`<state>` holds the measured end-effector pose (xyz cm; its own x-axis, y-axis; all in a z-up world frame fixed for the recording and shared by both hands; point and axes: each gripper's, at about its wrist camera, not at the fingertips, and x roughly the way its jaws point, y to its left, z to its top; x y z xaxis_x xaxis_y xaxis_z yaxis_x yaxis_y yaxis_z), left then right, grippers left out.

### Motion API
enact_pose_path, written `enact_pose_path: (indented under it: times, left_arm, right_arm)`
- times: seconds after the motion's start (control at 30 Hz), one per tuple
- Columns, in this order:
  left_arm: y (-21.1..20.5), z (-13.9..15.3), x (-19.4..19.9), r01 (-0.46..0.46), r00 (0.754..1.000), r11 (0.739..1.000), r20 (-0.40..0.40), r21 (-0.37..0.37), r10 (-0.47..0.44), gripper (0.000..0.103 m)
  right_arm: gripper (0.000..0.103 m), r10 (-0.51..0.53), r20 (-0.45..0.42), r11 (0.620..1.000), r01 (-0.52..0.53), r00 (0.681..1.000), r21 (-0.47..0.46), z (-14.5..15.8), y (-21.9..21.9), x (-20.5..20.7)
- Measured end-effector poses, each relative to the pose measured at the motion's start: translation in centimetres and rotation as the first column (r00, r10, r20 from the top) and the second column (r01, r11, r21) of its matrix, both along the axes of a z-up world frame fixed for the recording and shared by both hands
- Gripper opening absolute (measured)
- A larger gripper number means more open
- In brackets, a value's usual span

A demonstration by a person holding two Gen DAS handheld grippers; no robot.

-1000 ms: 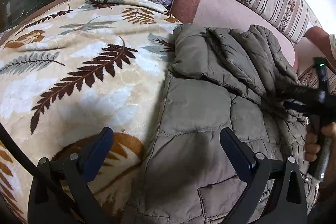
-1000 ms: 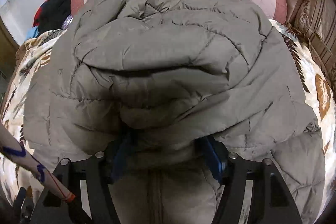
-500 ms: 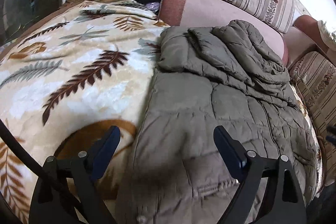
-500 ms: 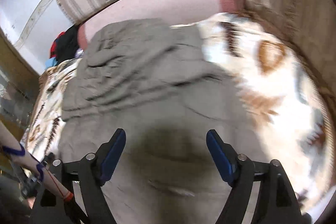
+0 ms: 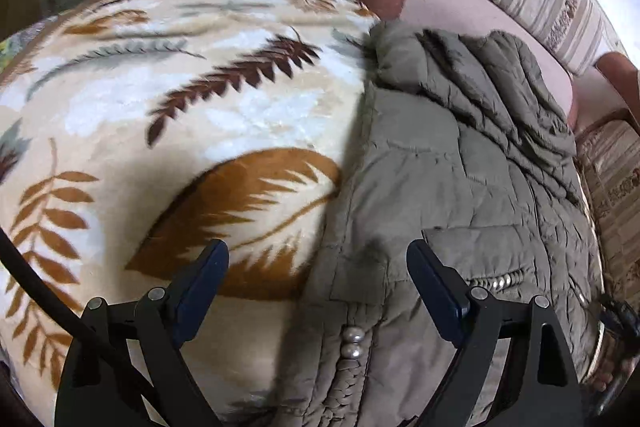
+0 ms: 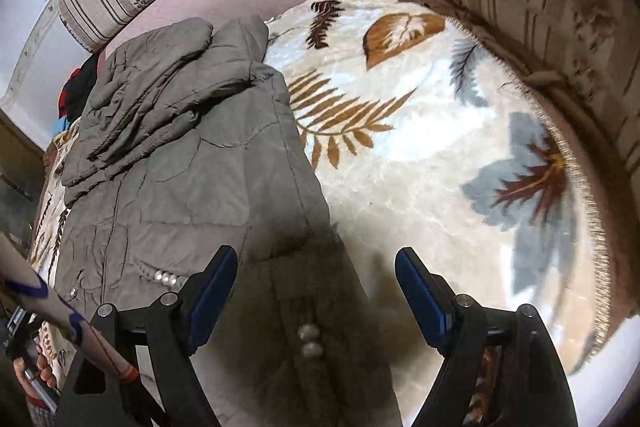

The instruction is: Fold large clothes

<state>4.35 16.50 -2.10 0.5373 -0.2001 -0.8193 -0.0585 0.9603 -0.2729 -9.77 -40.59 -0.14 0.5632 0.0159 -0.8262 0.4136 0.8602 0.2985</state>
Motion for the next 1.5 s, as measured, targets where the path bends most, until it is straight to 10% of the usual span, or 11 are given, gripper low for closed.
enact_pose_path:
  times: [0.27,0.93,1.27,1.5]
  left_arm:
    - [-2.4,-1.6,0.8,0.126,0.987,0.973,-0.078,-0.193,-0.143,0.09]
    - [-3.0,-2.0,4.1,0.144,0.98,0.965,-0.102,-0.221,-0.17,0.09]
    - [-0.4,-1.7,1.5,0.207,0.957,0.835,-0.073,-0.51,-0.282,0.086]
    - [1.1,-2.4,1.9,0.168,0.959,0.845,-0.113,-0.507,-0.259,0.085]
  right_arm:
    - [0.09,0.057,0.016,0.995,-0.058,0.998,0.082,-2.1,0.6,0.7]
    - [0.091,0.07,0.076,0.974,-0.084,0.995,0.208,-2.4,-0.2,1.8]
    - [0.088,0.147,0.12,0.914,-0.181,0.982,0.363,-3.2,0.0,2.1]
    - [0.086,0.13,0.162,0.872,-0.191,0.978,0.45,-3.5,-0.6,0.5]
